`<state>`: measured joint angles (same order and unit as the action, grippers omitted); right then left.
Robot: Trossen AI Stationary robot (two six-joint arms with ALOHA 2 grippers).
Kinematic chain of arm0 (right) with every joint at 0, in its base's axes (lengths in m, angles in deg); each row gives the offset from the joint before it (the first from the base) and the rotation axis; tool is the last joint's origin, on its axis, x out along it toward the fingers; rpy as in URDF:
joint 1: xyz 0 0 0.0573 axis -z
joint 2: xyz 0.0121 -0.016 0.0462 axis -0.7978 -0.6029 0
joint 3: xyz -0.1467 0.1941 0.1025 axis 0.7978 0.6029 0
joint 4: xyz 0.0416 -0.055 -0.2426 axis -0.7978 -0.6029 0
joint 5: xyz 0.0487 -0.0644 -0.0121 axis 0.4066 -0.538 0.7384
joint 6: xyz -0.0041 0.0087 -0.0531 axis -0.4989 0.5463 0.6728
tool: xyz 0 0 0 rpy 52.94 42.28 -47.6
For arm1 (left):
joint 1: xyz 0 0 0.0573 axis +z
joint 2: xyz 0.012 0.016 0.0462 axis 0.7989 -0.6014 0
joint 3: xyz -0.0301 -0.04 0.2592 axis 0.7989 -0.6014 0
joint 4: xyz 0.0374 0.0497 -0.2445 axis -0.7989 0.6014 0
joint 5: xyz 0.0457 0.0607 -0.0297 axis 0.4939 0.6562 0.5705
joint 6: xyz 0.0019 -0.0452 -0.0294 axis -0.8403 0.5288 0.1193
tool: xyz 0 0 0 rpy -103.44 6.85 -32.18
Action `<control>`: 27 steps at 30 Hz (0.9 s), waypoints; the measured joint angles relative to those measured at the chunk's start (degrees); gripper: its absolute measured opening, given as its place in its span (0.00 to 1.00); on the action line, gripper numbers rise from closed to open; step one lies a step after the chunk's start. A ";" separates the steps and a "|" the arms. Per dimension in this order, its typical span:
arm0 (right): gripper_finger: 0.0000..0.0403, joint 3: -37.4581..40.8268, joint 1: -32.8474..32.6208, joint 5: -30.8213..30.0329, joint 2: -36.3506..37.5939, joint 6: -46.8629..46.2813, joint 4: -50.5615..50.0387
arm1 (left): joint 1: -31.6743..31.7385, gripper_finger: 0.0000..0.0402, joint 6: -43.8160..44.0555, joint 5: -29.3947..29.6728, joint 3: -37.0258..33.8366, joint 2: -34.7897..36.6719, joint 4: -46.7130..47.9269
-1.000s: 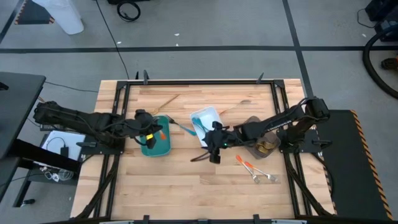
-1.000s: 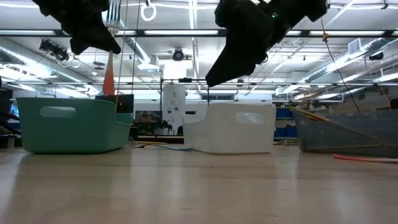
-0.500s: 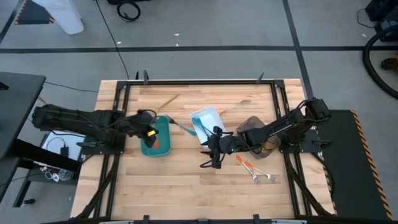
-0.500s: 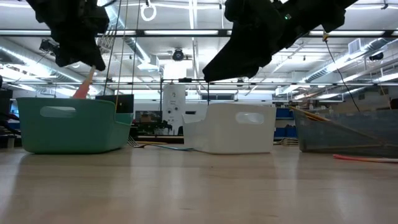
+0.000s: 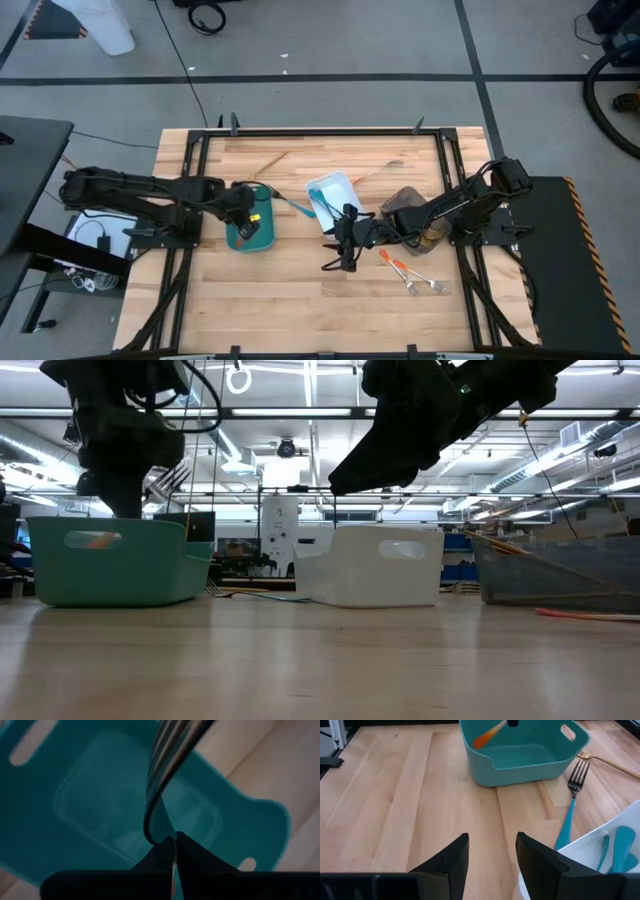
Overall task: Sort silverware by color (type)
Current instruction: Put the orange fork into the green bin, then put the gold fork into the black bin
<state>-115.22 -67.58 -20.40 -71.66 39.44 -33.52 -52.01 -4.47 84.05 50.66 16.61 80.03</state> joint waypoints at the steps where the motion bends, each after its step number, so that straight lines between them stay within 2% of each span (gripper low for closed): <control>1: 0.42 -0.01 0.00 0.01 -0.01 0.00 0.02 | 0.31 0.04 -0.15 -0.75 0.00 -0.58 -0.05; 15: 0.42 -0.01 -0.06 0.01 -0.05 -1.02 0.06 | 1.83 0.06 -2.69 -4.04 0.00 -4.47 0.50; 23: 0.42 -0.01 -0.98 -0.23 -0.05 -0.50 -0.65 | 1.97 0.21 -0.97 -3.78 0.00 -4.47 0.51; 27: 0.42 -0.04 -0.98 -0.26 -0.06 -0.50 -0.93 | 3.15 0.28 -1.34 -6.55 0.04 -4.47 0.61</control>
<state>-115.26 -68.56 -20.66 -71.73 38.94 -34.45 -48.86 -5.81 77.51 50.70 12.14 80.64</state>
